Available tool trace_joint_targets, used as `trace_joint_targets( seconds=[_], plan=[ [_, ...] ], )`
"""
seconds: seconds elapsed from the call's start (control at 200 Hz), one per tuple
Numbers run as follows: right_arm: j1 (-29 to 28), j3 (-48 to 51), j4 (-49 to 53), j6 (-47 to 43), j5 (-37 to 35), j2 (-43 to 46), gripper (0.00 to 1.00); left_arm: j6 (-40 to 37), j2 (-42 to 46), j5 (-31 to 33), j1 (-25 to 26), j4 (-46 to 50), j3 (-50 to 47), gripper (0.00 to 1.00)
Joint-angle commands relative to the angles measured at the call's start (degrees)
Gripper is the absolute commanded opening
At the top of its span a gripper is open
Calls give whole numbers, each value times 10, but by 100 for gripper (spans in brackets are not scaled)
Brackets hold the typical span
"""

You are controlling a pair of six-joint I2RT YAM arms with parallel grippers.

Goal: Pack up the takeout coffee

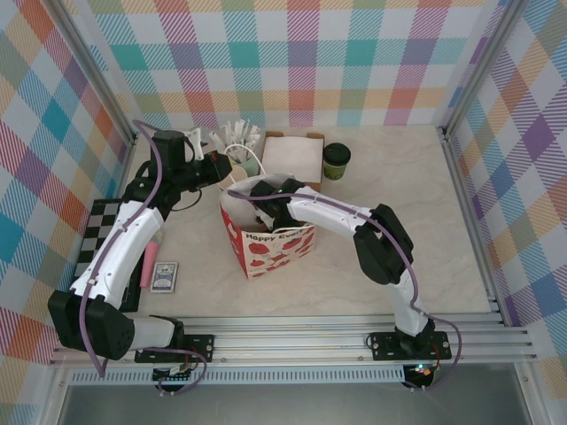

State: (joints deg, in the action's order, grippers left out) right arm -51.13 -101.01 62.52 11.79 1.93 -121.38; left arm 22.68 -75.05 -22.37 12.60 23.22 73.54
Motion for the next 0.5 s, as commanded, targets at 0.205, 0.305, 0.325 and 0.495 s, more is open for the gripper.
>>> trace_joint_targets(
  seconds=[0.205, 0.305, 0.325, 0.495],
  plan=[
    [-5, 11, -38, 33, -95, -42, 23, -5, 15, -15, -6, -37, -17, 0],
    [-5, 11, -53, 33, -110, -24, 23, -3, 15, -18, -6, -37, -21, 0],
    [-5, 12, -57, 32, -109, -17, 23, -3, 16, -17, -6, -38, -22, 0],
    [-6, 12, -63, -4, -33, 24, 32, -10, 17, -14, -6, -36, -24, 0]
  ],
)
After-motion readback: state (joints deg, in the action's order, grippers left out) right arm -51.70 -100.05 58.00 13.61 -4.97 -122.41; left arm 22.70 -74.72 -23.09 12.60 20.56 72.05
